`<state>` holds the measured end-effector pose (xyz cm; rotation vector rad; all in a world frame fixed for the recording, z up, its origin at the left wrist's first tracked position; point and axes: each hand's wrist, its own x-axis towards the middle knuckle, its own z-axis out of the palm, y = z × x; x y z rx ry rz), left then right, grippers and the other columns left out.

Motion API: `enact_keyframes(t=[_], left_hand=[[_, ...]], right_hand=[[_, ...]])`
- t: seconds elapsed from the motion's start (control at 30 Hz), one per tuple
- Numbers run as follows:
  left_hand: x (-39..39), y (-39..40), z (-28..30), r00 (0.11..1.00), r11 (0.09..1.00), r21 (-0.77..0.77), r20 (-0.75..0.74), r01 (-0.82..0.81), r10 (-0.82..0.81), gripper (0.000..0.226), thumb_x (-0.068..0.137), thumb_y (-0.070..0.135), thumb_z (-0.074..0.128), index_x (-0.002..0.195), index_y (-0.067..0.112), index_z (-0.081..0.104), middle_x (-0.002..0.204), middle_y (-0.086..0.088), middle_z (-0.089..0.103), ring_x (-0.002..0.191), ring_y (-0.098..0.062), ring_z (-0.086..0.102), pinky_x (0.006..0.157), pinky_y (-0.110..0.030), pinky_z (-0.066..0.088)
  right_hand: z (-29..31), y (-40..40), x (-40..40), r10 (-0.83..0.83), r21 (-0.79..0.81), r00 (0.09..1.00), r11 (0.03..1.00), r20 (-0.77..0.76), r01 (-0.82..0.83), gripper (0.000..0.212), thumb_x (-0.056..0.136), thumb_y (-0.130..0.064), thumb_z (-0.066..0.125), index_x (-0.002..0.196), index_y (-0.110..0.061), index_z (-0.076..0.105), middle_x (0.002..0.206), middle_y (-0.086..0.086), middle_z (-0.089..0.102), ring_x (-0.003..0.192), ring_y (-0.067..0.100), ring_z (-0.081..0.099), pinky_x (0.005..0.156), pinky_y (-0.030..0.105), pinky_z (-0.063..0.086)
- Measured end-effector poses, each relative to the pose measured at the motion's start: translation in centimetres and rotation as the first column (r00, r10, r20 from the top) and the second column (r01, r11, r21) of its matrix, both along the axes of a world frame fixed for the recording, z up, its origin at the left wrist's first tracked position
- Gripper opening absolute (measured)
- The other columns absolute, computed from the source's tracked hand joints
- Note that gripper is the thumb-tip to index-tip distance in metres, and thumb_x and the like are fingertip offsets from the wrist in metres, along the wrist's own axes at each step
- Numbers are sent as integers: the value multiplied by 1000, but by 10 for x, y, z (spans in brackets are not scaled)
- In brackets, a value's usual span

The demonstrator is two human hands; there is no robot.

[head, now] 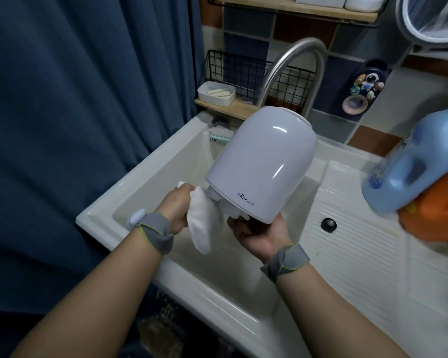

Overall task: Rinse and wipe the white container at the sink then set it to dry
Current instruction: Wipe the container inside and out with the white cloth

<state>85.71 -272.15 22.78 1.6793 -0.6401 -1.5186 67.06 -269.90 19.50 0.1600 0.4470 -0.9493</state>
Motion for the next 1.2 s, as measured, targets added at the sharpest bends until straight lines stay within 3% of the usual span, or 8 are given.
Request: enact_keyframes(t=[0.13,0.3,0.43,0.57,0.97,1.03,1.13,1.2], left_hand=[[-4,11,8,918,1000,1,-396,-25,24,37,87,12,34,98,0,66,95,-20,72,85,-34,72,80,-38,56],[-13,24,3,782,999,46,-623,5,25,57,94,40,41,131,2,62,133,-19,62,127,-36,58,109,-48,42],[-31,27,8,742,998,28,-670,65,-29,61,95,54,45,113,5,76,121,-19,72,103,-35,73,94,-47,49],[-50,26,27,709,980,-61,-682,189,-180,64,93,59,45,137,15,62,139,-11,61,124,-30,60,109,-44,43],[-187,26,47,491,891,-182,-780,415,-388,70,91,68,50,143,21,57,146,-10,58,138,-31,50,115,-51,38],[-203,27,44,468,893,-215,-789,396,-398,72,90,70,50,141,20,58,143,-10,60,135,-30,53,114,-51,40],[-237,32,41,429,860,-258,-781,441,-454,67,90,72,48,127,20,69,127,-8,71,119,-28,64,109,-48,47],[-260,35,38,358,819,-299,-788,489,-501,69,89,75,45,125,22,70,126,-7,71,117,-27,65,108,-47,48]], right_hand=[[0,4,1,-25,-8,999,1000,-42,25,15,87,-28,47,83,-18,57,93,3,45,80,21,43,41,21,19],[4,10,-5,-79,-14,994,997,-80,78,19,87,-27,46,71,-19,54,70,-3,44,63,15,36,39,21,23],[10,20,-23,-38,-61,987,998,-156,29,24,91,-33,42,73,-20,51,67,-3,40,55,14,31,40,19,21],[15,28,-42,-2,-152,971,988,-240,-35,30,92,-39,42,73,-20,57,68,-1,45,56,15,29,38,18,23],[31,51,-167,-307,-253,868,942,-390,220,29,88,-44,51,69,-24,60,61,-5,51,48,16,42,46,19,22],[37,52,-181,-347,-227,845,934,-407,274,27,87,-46,54,71,-25,61,65,-7,54,56,16,47,57,22,29],[45,67,-213,-435,-246,773,900,-462,360,16,82,-44,62,81,-28,62,84,-8,49,74,16,41,76,31,5],[52,80,-236,-508,-283,739,861,-443,423,16,85,-42,61,85,-26,64,88,-8,48,75,15,44,74,29,15]])
